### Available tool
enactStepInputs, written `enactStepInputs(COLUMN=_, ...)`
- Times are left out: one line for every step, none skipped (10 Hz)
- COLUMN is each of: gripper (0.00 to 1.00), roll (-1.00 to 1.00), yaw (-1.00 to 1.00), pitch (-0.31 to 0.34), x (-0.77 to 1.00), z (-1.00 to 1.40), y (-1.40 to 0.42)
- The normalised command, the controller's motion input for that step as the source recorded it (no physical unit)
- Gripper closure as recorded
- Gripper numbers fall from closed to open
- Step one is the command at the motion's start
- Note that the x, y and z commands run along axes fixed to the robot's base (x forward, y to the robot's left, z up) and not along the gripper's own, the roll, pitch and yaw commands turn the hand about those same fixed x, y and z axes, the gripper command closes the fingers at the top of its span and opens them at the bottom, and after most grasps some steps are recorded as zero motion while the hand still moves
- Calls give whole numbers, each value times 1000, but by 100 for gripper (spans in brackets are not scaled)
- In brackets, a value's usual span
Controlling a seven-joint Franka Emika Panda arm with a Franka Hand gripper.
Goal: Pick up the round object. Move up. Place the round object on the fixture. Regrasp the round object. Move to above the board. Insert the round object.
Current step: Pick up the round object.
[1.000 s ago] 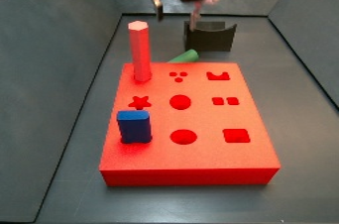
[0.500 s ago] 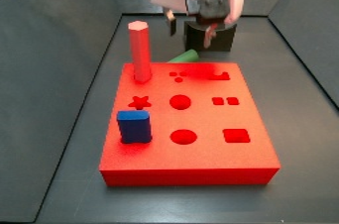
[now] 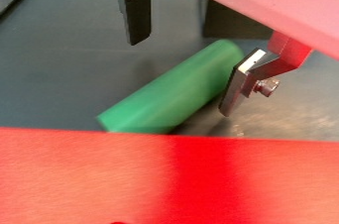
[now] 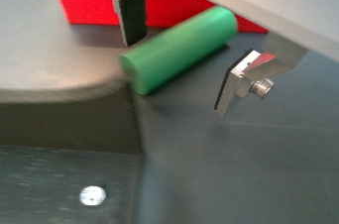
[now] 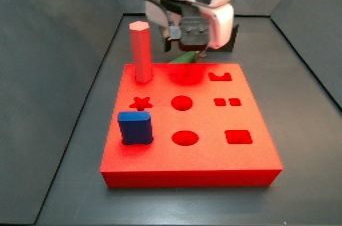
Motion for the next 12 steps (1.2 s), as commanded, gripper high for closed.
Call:
enactStepInputs(gripper=0, roll=-39, yaw=0, pitch=-53, x=-26, z=-114, y=0)
enactStepInputs(gripper=0, roll=0, yaw=0, pitch=-19, x=0, z=0, y=0)
enactStepInputs(gripper=0, roll=0, yaw=0, pitch=0, x=0, z=0, y=0)
enactStepInputs(gripper=100, roll=0, yaw=0, pitch=0, x=0, z=0, y=0)
enactStepInputs(gripper=100, roll=0, yaw=0, pitch=0, x=0, z=0, y=0)
enactStepInputs(gripper=100, roll=0, yaw=0, pitch=0, x=0, z=0, y=0)
enactStepInputs(gripper=100, roll=0, yaw=0, pitch=0, x=0, z=0, y=0)
enactStepInputs(gripper=100, roll=0, yaw=0, pitch=0, x=0, z=0, y=0)
enactStepInputs(gripper=100, roll=0, yaw=0, pitch=0, x=0, z=0, y=0)
enactStepInputs(gripper=100, roll=0, yaw=0, pitch=0, x=0, z=0, y=0)
enactStepInputs(gripper=100, roll=0, yaw=0, pitch=0, x=0, z=0, y=0)
enactStepInputs(gripper=100, roll=0, yaw=0, pitch=0, x=0, z=0, y=0)
